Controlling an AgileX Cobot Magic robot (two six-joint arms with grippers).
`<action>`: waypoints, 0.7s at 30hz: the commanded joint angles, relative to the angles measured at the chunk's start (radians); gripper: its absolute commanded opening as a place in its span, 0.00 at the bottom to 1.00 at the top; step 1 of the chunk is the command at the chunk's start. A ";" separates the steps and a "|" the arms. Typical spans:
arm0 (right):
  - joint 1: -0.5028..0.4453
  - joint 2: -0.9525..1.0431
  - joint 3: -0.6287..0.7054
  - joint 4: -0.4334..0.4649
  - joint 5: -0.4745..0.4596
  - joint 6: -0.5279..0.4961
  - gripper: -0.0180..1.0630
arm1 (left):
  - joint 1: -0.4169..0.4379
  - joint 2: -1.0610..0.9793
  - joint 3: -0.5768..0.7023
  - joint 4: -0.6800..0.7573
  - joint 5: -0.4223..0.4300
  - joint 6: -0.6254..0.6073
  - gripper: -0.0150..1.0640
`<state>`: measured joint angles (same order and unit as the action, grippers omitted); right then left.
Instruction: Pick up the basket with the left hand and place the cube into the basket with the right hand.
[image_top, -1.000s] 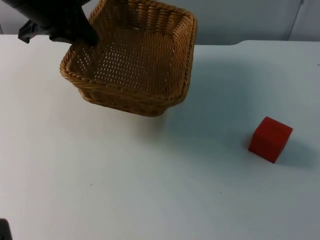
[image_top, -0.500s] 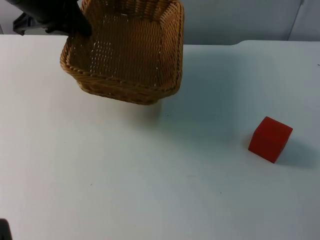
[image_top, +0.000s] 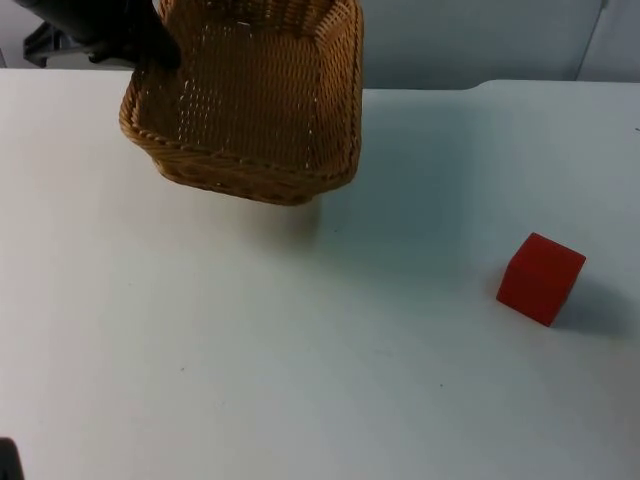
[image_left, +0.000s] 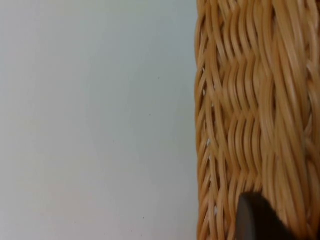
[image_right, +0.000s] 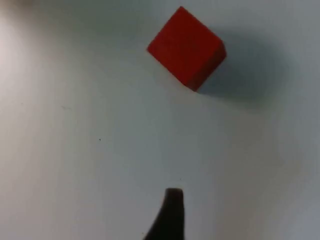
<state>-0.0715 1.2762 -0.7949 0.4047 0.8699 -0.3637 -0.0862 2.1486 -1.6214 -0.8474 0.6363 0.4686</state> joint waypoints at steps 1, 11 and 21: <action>0.091 0.139 -0.075 -0.054 -0.015 -0.036 0.84 | -0.004 -0.011 -0.005 -0.033 -0.014 -0.004 0.01; 0.261 0.382 -0.291 -0.160 -0.054 0.076 0.99 | -0.004 -0.011 -0.005 -0.033 -0.014 -0.004 0.01; 0.298 0.559 -0.430 -0.276 -0.055 -0.038 0.99 | -0.004 -0.011 -0.005 -0.033 -0.017 -0.004 0.01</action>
<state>0.2179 1.8210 -1.2132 0.1483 0.8045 -0.3497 -0.0862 2.1486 -1.6214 -0.8494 0.6321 0.4702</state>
